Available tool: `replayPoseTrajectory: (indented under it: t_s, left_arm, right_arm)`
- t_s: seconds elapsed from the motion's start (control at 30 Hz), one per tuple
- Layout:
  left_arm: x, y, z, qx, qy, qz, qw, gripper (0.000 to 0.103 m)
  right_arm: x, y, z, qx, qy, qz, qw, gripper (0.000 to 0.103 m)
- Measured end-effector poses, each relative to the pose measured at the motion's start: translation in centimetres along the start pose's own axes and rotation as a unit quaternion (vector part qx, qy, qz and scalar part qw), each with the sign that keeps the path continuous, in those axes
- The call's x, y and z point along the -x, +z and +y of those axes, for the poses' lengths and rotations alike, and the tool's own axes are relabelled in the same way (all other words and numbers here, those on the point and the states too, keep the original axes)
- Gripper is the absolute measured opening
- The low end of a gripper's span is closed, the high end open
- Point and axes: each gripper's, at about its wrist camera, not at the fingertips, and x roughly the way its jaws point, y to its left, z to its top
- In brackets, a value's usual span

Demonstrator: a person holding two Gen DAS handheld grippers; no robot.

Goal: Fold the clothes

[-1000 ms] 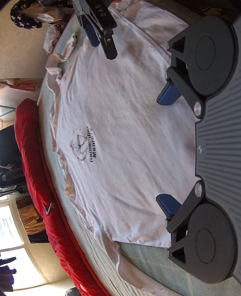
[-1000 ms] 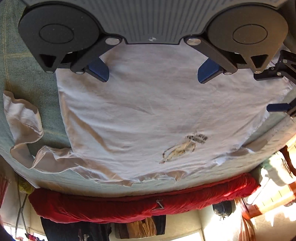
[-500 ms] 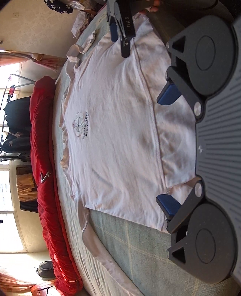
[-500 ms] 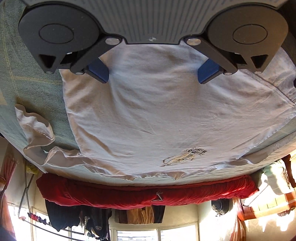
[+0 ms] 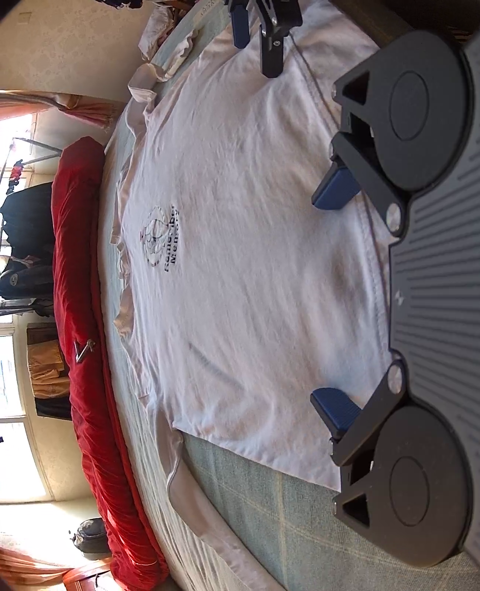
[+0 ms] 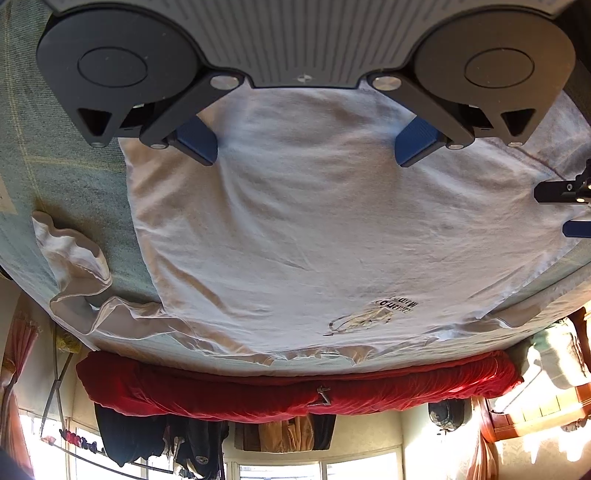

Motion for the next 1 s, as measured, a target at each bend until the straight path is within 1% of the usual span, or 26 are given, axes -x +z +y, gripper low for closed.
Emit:
replayPoseTrajectory:
  t_s: [0.13,0.33,0.5,0.7,0.77,0.83,0.9,0.97,1.0]
  left_arm:
    - [1.1,-0.9,0.1,0.017,0.0,0.0,0.9999,0.102]
    - [1.8,-1.3,-0.7,-0.003,0.017,0.007,0.9998,0.102]
    - [2.3,-0.5,-1.5,-0.009,0.031,0.014,0.9994,0.102]
    - [2.8,1.8,-4.4,-0.047,0.005,-0.019,0.9987,0.102]
    - [2.1,2.2,-5.3,-0.056,0.002,-0.019,0.9982,0.102]
    - [1.1,2.3,-6.2,-0.059,-0.003,-0.01,0.9982,0.102]
    - [0.0,1.8,-6.6,-0.046,-0.008,0.006,0.9989,0.102]
    - [-0.6,1.0,-6.1,-0.008,-0.012,0.011,0.9998,0.102]
    - [-0.5,0.6,-5.6,0.012,-0.019,0.006,0.9997,0.102]
  right_arm:
    - [0.1,-0.3,-0.2,-0.004,0.005,-0.01,1.0,0.103]
    - [0.7,-1.2,-0.1,0.0,0.005,-0.034,0.999,0.103]
    - [1.7,-2.1,-0.1,-0.001,0.001,-0.041,0.999,0.103]
    - [2.2,-3.1,-0.3,-0.008,0.004,-0.06,0.998,0.103]
    - [2.3,-3.3,-0.3,-0.01,0.005,-0.065,0.998,0.103]
    - [2.4,-3.5,-0.4,-0.01,0.007,-0.07,0.997,0.103]
    - [2.5,-3.7,-0.6,-0.009,0.012,-0.073,0.997,0.103]
    - [2.6,-3.8,-0.8,-0.01,0.018,-0.075,0.997,0.103]
    - [2.7,-3.9,-0.9,-0.01,0.02,-0.076,0.997,0.103]
